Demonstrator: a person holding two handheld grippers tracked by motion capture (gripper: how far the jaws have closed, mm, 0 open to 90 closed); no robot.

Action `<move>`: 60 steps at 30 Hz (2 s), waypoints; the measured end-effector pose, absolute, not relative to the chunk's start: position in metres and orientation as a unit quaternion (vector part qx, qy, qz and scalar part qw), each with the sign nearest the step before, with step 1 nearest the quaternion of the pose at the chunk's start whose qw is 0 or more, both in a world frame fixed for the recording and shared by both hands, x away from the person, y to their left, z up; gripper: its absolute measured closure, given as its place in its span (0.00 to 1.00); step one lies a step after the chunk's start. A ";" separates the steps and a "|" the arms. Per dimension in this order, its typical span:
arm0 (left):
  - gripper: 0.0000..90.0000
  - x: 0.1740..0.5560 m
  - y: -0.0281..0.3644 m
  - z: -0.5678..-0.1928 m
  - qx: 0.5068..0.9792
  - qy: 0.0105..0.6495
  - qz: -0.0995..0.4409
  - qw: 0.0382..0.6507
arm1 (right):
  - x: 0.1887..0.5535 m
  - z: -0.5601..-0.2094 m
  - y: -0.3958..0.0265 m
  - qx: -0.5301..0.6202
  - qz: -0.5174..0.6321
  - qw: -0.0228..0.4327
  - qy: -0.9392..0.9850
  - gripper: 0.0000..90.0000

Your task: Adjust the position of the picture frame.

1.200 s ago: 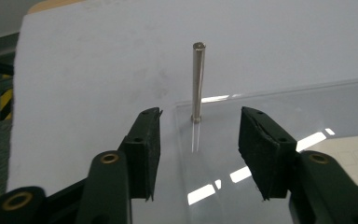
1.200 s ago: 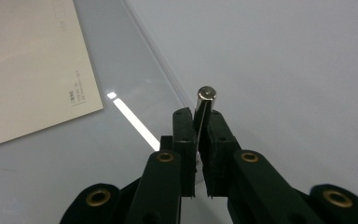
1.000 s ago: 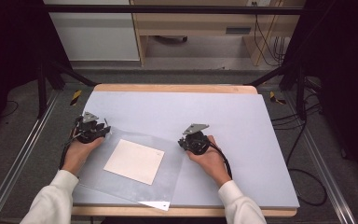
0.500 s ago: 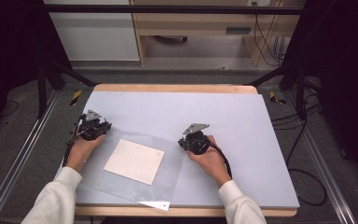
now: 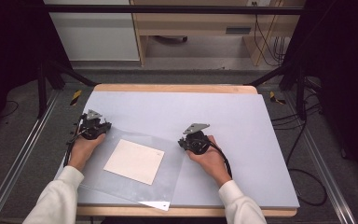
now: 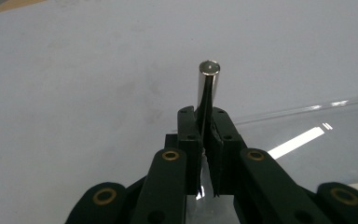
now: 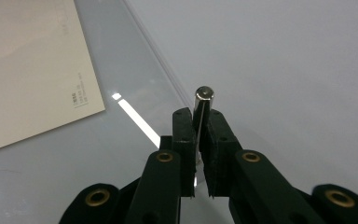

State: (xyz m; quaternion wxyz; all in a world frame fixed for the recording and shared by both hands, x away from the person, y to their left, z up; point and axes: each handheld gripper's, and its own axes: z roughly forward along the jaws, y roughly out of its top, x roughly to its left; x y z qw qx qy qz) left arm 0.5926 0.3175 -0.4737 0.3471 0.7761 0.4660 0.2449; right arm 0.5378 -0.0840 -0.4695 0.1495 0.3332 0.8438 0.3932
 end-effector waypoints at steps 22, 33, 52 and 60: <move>0.94 0.593 0.317 -0.473 0.773 0.472 0.240 0.349 | 0.537 -0.471 -0.083 0.331 0.379 0.153 0.851 0.95; 0.95 0.593 0.318 -0.468 0.774 0.477 0.230 0.346 | 0.540 -0.468 -0.083 0.346 0.374 0.134 0.850 0.95; 0.95 0.586 0.322 -0.440 0.791 0.460 0.235 0.328 | 0.545 -0.453 -0.084 0.354 0.379 0.102 0.849 0.92; 0.95 0.587 0.323 -0.442 0.791 0.463 0.232 0.325 | 0.543 -0.457 -0.083 0.337 0.385 0.119 0.851 0.93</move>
